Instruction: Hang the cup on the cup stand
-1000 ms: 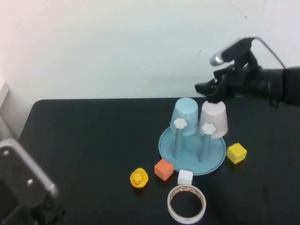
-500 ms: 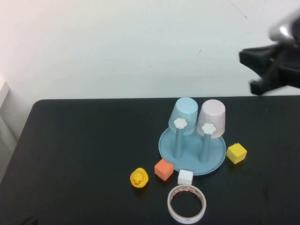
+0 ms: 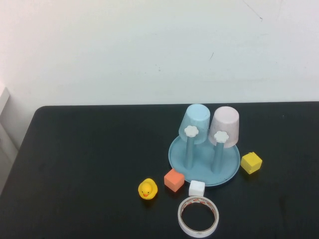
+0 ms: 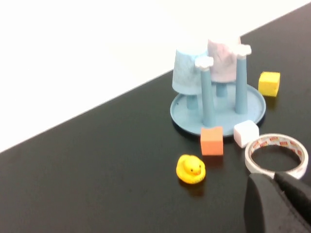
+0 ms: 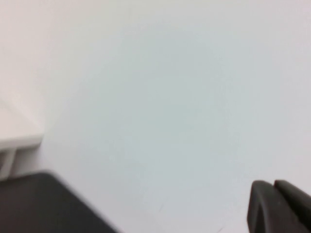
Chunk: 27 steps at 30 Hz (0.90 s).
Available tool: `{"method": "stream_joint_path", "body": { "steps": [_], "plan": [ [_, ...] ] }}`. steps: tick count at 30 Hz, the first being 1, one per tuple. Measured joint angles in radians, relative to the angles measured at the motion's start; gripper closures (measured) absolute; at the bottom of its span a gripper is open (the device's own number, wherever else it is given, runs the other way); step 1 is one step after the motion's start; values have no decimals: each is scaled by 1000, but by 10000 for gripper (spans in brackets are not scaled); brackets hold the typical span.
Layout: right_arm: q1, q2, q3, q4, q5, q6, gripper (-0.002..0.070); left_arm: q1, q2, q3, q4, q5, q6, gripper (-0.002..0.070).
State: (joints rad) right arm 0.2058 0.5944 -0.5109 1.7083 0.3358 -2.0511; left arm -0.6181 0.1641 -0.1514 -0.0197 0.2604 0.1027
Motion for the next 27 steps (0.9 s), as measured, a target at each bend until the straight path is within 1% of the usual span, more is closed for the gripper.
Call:
{"method": "stream_joint_path", "body": {
  "steps": [4, 8, 11, 20, 23, 27],
  "plan": [
    [0, -177, 67, 0, -50, 16, 677, 0, 0, 0, 2, 34, 0, 675],
    [0, -265, 123, 4, -99, 76, 677, 0, 0, 0, 2, 63, 0, 675],
    [0, -272, 159, 4, -105, 105, 677, 0, 0, 0, 2, 80, 0, 675],
    [0, -272, 225, 6, -125, 116, 678, 0, 0, 0, 4, 98, 0, 675],
    [0, -272, 247, 8, -181, 114, 678, 0, 0, 0, 4, 103, 0, 675],
    [0, -272, 263, 12, -320, 27, 678, 0, 0, 0, 4, 106, 0, 675]
  ]
}}
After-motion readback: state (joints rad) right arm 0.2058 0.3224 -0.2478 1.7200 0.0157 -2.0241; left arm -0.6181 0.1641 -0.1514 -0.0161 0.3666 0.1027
